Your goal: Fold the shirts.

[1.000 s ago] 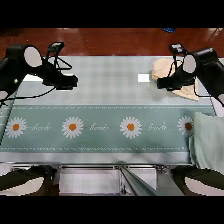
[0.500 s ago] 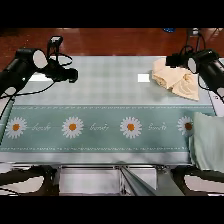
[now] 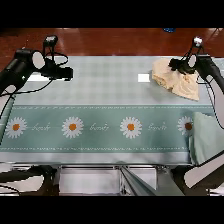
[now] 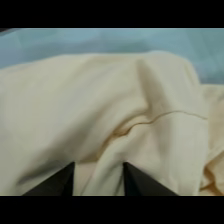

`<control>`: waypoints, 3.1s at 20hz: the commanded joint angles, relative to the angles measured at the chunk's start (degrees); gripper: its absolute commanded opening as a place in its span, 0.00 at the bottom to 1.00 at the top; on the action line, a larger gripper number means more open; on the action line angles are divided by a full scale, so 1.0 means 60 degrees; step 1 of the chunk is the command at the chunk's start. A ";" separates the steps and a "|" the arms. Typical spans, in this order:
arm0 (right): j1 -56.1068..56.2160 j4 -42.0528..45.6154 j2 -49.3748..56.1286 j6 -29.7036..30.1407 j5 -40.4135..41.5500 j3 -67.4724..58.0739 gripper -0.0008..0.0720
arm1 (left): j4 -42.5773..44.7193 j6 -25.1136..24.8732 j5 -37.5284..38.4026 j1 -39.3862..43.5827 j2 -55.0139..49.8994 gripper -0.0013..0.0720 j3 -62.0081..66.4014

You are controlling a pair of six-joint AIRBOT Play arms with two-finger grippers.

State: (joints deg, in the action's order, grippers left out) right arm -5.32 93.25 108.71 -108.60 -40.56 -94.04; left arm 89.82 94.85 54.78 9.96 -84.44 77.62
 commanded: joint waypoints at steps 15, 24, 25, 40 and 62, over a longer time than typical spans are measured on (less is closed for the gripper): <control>-0.0087 -0.4659 -0.2958 0.4728 -0.2565 -0.2047 0.05 | -0.1497 -0.0033 0.2215 0.0171 0.4506 0.71 -0.1982; -0.0087 -0.6025 -0.6754 0.6062 -0.1173 -0.2375 0.05 | -0.2229 0.1424 0.1089 0.1191 0.8313 0.71 -0.6167; -0.0087 -0.6313 -0.6991 0.6215 -0.1173 -0.2441 0.05 | -0.2233 0.1424 0.1071 0.1191 0.8287 0.71 -0.6175; 0.3220 -0.9267 -0.7493 0.7216 -0.4601 -0.1443 0.05 | -0.2109 0.1716 -0.0106 0.0499 0.7956 0.71 -0.6175; 0.0448 -0.3384 -0.6925 0.3381 -0.3293 0.4674 0.58 | -0.4728 0.0725 0.1876 -0.1319 0.7118 0.71 -0.6849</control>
State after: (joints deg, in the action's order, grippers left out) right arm 11.03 66.94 71.00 -85.23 -57.45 -68.29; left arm 71.20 103.46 63.22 2.02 -39.72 39.00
